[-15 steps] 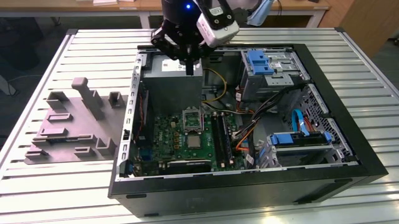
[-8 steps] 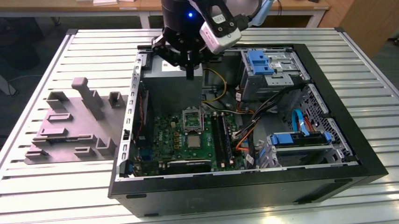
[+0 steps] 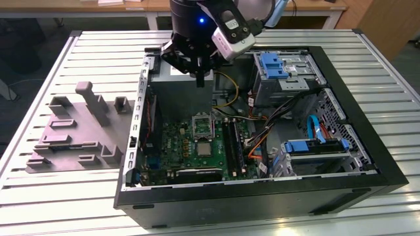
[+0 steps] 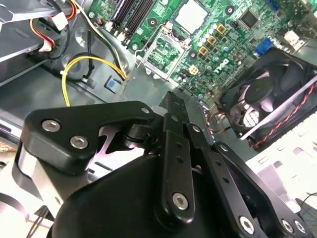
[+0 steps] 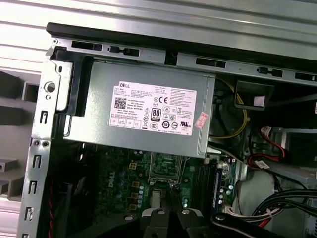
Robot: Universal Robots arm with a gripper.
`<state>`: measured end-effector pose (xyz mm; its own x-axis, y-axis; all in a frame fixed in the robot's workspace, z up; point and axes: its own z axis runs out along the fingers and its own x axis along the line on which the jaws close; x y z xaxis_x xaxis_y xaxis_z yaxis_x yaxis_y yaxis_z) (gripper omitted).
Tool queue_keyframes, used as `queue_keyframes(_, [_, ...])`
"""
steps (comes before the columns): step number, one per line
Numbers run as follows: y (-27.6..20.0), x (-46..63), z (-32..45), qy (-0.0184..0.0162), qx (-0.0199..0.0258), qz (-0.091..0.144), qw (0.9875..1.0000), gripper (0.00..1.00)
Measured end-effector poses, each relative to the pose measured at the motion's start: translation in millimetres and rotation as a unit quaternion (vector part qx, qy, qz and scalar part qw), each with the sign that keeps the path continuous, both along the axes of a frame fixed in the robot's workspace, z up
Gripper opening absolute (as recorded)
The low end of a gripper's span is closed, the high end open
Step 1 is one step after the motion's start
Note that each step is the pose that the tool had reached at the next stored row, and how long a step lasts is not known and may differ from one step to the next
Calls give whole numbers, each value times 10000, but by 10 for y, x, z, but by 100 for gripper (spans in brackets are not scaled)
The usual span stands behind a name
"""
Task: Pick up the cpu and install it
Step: 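Close the cpu cover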
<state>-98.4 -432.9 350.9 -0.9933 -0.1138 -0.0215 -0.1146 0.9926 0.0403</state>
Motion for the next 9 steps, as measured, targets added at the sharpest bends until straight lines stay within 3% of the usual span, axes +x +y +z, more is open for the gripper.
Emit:
queue_keyframes(2, [-7,0,-7,1,-1,28,10000,11])
queue_keyframes(5, [-61,0,-8,0,-1,28,10000,11])
queue_keyframes(9, [-62,0,-9,0,-1,28,10000,11])
